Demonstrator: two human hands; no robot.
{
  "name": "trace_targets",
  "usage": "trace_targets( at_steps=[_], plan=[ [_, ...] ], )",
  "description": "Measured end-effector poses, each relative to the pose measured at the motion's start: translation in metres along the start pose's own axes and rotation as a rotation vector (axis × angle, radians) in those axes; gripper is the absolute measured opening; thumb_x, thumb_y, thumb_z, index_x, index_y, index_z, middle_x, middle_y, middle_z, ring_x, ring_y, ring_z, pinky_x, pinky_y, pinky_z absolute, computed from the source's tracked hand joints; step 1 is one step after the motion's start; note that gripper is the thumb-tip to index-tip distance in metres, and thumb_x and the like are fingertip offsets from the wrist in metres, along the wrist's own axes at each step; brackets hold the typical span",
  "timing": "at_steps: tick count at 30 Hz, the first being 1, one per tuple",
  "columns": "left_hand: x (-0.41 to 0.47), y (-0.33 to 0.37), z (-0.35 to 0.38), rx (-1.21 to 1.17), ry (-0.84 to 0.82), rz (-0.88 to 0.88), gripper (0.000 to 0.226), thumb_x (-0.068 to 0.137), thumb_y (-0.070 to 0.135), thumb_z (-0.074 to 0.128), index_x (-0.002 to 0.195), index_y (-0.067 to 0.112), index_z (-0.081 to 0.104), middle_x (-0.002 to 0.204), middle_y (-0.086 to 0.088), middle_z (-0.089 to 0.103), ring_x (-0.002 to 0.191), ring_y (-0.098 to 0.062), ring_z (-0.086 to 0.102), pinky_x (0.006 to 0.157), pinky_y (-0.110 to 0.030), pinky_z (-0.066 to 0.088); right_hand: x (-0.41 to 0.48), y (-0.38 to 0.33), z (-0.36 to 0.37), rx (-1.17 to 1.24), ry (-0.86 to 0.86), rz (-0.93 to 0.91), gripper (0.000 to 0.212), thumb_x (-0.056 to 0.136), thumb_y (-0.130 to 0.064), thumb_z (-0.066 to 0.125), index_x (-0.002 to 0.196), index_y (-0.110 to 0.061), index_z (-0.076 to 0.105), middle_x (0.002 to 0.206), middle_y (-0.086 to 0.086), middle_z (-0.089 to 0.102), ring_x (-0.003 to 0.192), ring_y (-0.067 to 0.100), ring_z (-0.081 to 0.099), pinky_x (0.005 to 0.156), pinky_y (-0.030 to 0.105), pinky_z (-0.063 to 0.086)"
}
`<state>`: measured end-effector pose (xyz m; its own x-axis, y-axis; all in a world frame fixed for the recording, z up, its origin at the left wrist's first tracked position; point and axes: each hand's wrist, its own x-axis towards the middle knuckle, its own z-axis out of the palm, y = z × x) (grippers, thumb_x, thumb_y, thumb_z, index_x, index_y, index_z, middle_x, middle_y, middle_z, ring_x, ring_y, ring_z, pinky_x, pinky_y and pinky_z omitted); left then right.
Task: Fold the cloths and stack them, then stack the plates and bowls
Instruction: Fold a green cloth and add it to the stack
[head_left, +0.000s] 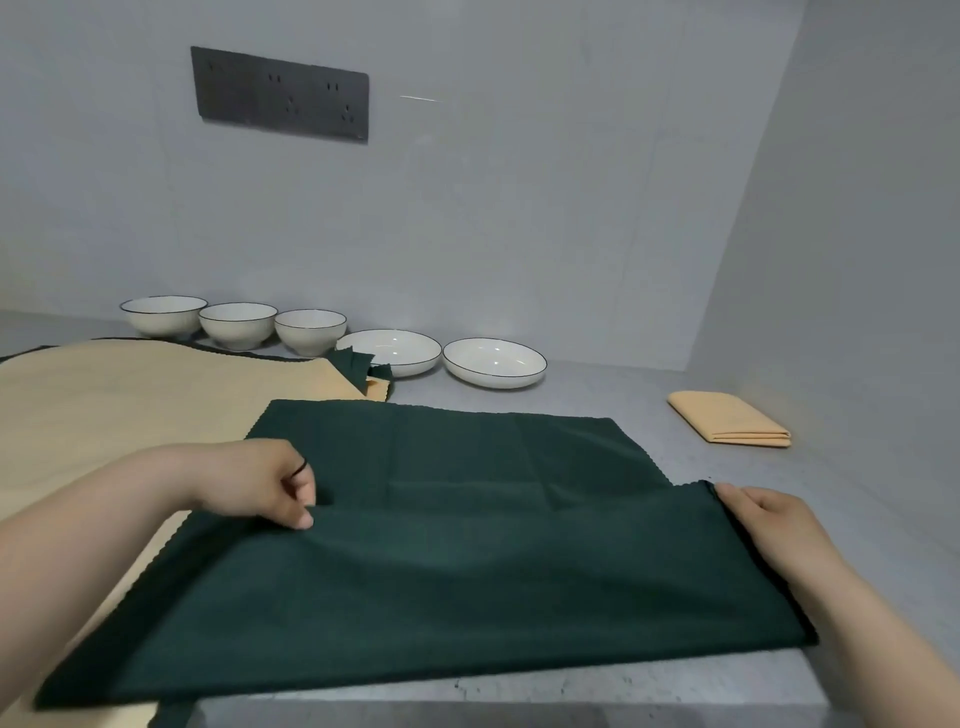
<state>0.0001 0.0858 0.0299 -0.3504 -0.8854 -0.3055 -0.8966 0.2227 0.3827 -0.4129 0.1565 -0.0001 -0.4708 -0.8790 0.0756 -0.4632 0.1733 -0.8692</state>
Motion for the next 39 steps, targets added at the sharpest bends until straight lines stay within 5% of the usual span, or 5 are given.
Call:
trace_targets(
  at_steps=[5,12,23,32,39],
  plan=[
    [0.03,-0.005,0.004,0.107,0.303,-0.038,0.025,0.092,0.021,0.052,0.07,0.026,0.041,0.077,0.01,0.049,0.075,-0.008,0.045,0.06,-0.013,0.033,0.025,-0.012,0.021,0.004,-0.097,0.03,0.024,0.09,-0.016,0.056,0.069,-0.004,0.052,0.067,0.012,0.051,0.058,0.021,0.045,0.054,0.028,0.032],
    [0.051,-0.008,0.021,0.293,0.418,-0.063,0.007,0.096,0.028,0.041,0.09,0.026,0.039,0.095,0.009,0.048,0.087,-0.01,0.043,0.071,-0.02,0.032,0.042,-0.01,0.036,-0.137,-0.072,-0.061,0.025,0.088,-0.007,0.056,0.064,-0.007,0.053,0.063,0.006,0.053,0.061,0.019,0.047,0.057,0.028,0.034],
    [0.046,0.037,0.046,0.426,0.421,0.194,0.011,0.097,0.034,0.035,0.087,0.03,0.033,0.079,0.014,0.041,0.087,-0.01,0.046,0.062,-0.021,0.032,0.018,0.022,-0.029,-0.159,0.0,0.038,0.012,0.088,-0.008,0.058,0.077,-0.007,0.064,0.08,0.019,0.067,0.071,0.032,0.061,0.062,0.033,0.044],
    [0.086,0.035,0.008,0.233,0.209,0.082,0.025,0.092,0.032,0.051,0.071,0.032,0.037,0.076,0.018,0.044,0.085,-0.01,0.045,0.06,-0.012,0.032,0.064,0.0,-0.021,-0.327,0.074,-0.031,0.037,0.089,-0.01,0.055,0.055,-0.008,0.04,0.056,0.007,0.043,0.055,0.02,0.038,0.051,0.029,0.024],
    [0.12,0.021,-0.001,0.204,0.412,-0.035,0.015,0.092,0.038,0.05,0.088,0.025,0.045,0.097,0.005,0.053,0.099,-0.016,0.052,0.074,-0.021,0.032,0.12,-0.01,0.009,-0.356,0.063,-0.005,0.041,0.089,-0.011,0.054,0.056,-0.01,0.031,0.057,0.007,0.035,0.056,0.02,0.031,0.052,0.03,0.018]
  ],
)
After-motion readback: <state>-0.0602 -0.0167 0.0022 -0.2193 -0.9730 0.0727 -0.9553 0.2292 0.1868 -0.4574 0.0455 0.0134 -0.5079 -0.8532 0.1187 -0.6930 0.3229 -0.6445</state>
